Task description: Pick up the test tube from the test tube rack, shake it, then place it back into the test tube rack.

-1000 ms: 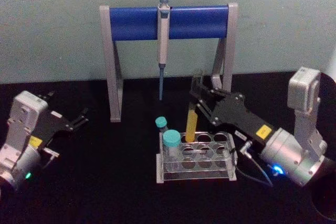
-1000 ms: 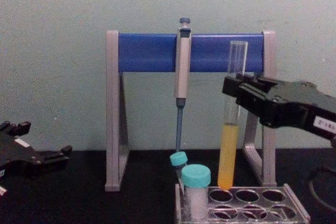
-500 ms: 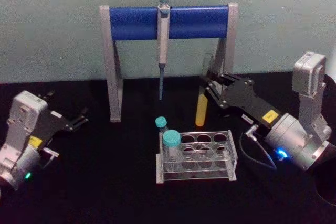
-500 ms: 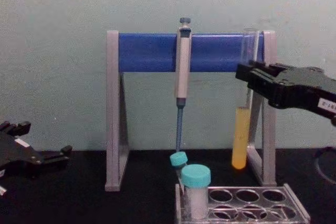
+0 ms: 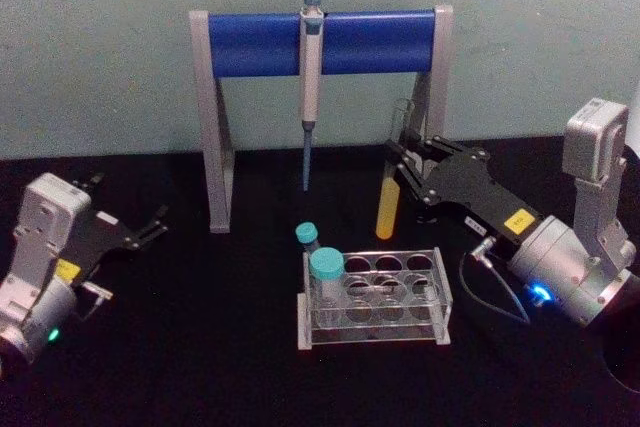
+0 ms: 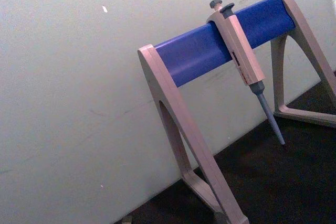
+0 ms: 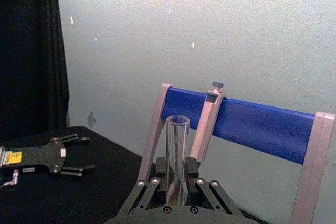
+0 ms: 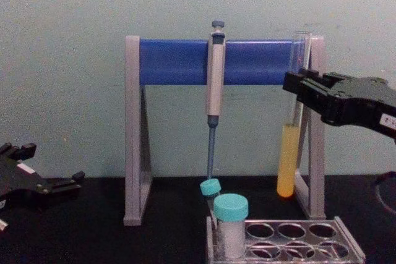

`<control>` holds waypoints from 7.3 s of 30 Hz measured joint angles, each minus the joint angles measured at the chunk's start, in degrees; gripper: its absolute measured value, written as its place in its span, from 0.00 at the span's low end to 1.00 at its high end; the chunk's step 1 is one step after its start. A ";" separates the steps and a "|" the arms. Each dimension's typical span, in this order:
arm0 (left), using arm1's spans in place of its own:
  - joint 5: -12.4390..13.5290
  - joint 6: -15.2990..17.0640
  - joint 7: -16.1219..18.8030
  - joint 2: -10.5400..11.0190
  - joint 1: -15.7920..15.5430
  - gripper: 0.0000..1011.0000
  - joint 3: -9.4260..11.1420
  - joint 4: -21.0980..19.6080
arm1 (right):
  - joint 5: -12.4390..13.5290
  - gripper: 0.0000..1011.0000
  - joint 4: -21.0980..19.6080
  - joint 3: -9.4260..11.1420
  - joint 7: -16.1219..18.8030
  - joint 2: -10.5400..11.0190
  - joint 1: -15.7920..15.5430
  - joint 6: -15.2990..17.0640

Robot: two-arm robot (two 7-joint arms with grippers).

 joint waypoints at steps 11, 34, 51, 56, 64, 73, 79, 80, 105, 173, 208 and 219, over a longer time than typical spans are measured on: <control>0.00 0.00 0.00 0.00 0.00 0.99 0.00 0.00 | -0.22 0.22 -0.06 -0.09 -0.12 -0.20 -0.21 0.17; 0.00 0.00 0.00 0.00 0.00 0.99 -0.01 0.00 | 0.12 0.22 -0.44 0.03 0.33 -0.20 -0.70 0.14; 0.00 0.00 0.00 0.00 0.00 0.99 0.00 0.00 | 5.51 0.22 -2.02 -0.92 6.99 3.20 -2.61 -1.19; 0.00 0.00 0.00 0.00 0.00 0.99 0.00 0.00 | 6.64 0.22 -1.98 -1.77 8.77 4.39 -2.66 -1.91; 0.00 0.00 0.00 0.00 0.00 0.99 0.00 0.00 | 7.15 0.22 -1.30 -2.80 9.27 5.11 -2.73 -2.72; 0.00 0.00 0.00 0.00 0.00 0.99 0.00 0.00 | 7.23 0.22 0.26 -3.45 8.84 4.93 -2.59 -3.45; 0.00 0.00 0.00 0.00 0.00 0.99 0.00 0.00 | 6.78 0.22 1.28 -3.79 8.71 4.68 -2.25 -3.67; 0.00 0.00 0.00 0.00 0.00 0.99 0.00 0.00 | 6.68 0.22 1.40 -3.82 8.68 4.65 -2.21 -3.70; 0.00 0.00 0.00 0.00 0.00 0.99 0.00 0.00 | 4.25 0.22 6.40 -5.72 8.68 2.78 -0.93 -4.10; 0.00 0.00 0.00 0.00 0.00 0.99 0.00 0.00 | 3.41 0.86 9.76 -6.03 8.06 1.05 -0.75 -3.38; 0.00 0.00 0.00 0.00 0.00 0.99 -0.01 0.00 | 2.48 0.99 0.41 -0.85 3.30 2.02 -4.71 -8.40; 0.00 0.00 0.00 0.00 0.00 0.99 0.00 0.00 | -9.30 0.99 -3.05 5.80 -12.70 -1.60 -9.85 -9.86</control>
